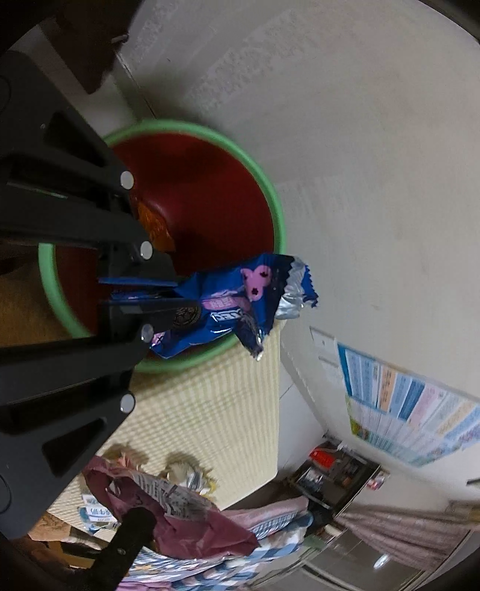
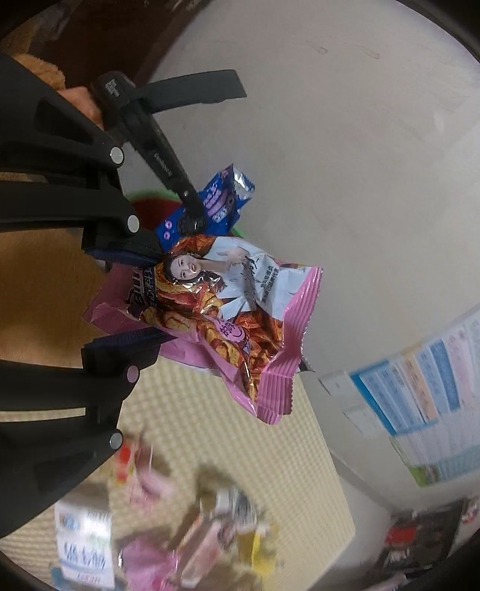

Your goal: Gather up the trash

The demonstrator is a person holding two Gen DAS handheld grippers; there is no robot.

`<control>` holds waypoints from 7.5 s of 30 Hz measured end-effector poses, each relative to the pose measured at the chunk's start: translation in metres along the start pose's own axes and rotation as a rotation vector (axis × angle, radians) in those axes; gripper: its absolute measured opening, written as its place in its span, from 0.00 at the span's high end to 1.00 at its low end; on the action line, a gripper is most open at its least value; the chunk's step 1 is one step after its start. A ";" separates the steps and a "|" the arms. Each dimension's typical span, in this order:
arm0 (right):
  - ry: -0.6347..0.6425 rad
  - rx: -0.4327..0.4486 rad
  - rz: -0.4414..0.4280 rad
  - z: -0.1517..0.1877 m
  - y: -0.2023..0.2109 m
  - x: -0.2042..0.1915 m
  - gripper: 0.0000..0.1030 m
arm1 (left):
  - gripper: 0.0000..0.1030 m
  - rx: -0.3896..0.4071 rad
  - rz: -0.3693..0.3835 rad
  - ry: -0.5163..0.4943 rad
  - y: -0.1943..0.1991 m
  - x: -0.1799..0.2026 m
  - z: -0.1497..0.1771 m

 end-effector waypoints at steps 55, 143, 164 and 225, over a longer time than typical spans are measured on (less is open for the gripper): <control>-0.355 -0.013 0.590 0.076 0.087 0.283 0.34 | 0.40 -0.122 0.071 -0.140 -0.038 0.085 0.023; -0.172 0.101 0.332 0.045 0.082 0.151 0.72 | 0.46 -0.124 0.145 -0.269 -0.059 0.155 0.035; -0.044 0.082 0.255 0.037 0.062 0.095 0.72 | 0.46 -0.083 0.091 -0.202 -0.041 0.112 0.023; 0.174 -0.096 0.025 -0.002 -0.059 -0.067 0.70 | 0.46 -0.058 -0.126 0.019 0.001 -0.056 0.031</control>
Point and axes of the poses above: each gripper's, at about its wrist camera, not at the fingertips, and y roughly against the way its jaws point, x to its right, z to its underside, the point moved 8 cm from there along -y, roughly the way its jaws point, and after that the axes turned 15 degrees about z, right-handed, at the moved point
